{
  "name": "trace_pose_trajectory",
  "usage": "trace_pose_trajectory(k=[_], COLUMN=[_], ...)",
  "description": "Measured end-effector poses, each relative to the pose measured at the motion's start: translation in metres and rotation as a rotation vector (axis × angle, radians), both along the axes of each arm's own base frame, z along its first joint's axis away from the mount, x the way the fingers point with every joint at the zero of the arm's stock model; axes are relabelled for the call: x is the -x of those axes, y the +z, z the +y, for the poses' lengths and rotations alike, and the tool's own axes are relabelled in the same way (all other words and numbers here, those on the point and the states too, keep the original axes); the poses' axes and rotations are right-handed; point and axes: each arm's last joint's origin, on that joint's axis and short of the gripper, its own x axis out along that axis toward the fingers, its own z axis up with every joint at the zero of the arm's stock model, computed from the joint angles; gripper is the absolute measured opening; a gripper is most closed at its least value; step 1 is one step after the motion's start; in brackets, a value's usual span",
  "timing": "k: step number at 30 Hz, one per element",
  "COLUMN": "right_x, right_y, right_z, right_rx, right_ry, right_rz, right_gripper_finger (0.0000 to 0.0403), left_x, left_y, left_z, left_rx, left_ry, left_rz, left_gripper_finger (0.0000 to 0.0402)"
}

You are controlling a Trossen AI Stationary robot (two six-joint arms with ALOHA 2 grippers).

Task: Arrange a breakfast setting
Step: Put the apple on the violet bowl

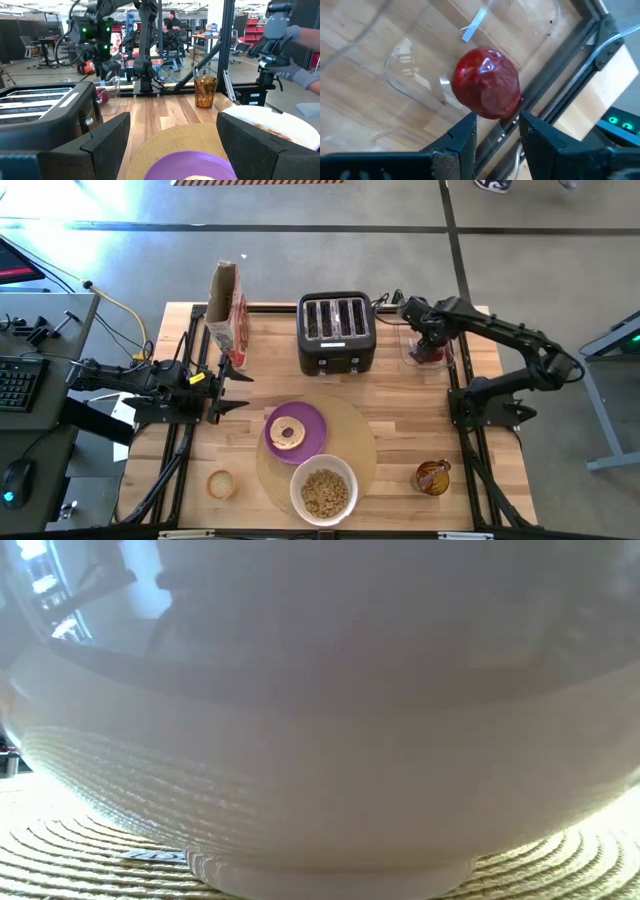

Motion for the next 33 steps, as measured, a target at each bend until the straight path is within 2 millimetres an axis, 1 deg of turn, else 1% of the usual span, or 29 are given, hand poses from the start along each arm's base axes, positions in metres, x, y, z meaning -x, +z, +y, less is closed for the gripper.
trace_pose_trajectory(k=[2, 4, 8, 15, 20, 22, 28, 33], right_x=[0.004, 0.008, 0.013, 0.015, 0.014, 0.016, 0.020, 0.018], right_y=[-0.009, -0.017, -0.028, -0.030, -0.030, -0.030, -0.030, -0.035], right_z=[-0.001, -0.004, -0.007, -0.009, -0.012, -0.014, -0.018, -0.020], right_rx=[-0.002, -0.009, -0.011, -0.035, -0.031, -0.031, -0.046, -0.073], right_ry=[-0.007, -0.003, -0.007, 0.058, 0.115, 0.122, 0.129, 0.145], right_rz=[-0.010, -0.011, -0.016, -0.014, -0.017, -0.015, -0.019, -0.020], right_gripper_finger=[0.0139, 0.0159, 0.0217, 0.0334, 0.0390, 0.0397, 0.0394, 0.0394], left_x=[0.000, 0.000, 0.000, 0.000, 0.000, 0.000, 0.000, 0.000], left_y=[0.000, 0.000, 0.000, 0.000, 0.000, 0.000, 0.000, 0.000], left_z=[0.000, 0.000, 0.000, 0.000, 0.000, 0.000, 0.000, 0.000], left_rx=[0.000, 0.000, 0.000, 0.000, 0.000, 0.000, 0.000, 0.000], left_ry=[0.000, 0.000, 0.000, 0.000, 0.000, 0.000, 0.000, 0.000], left_rz=[0.000, 0.000, 0.000, 0.001, 0.000, 0.000, 0.001, 0.000], left_gripper_finger=[0.0287, 0.0287, 0.0287, 0.0287, 0.0287, 0.0287, 0.0287, 0.0287])
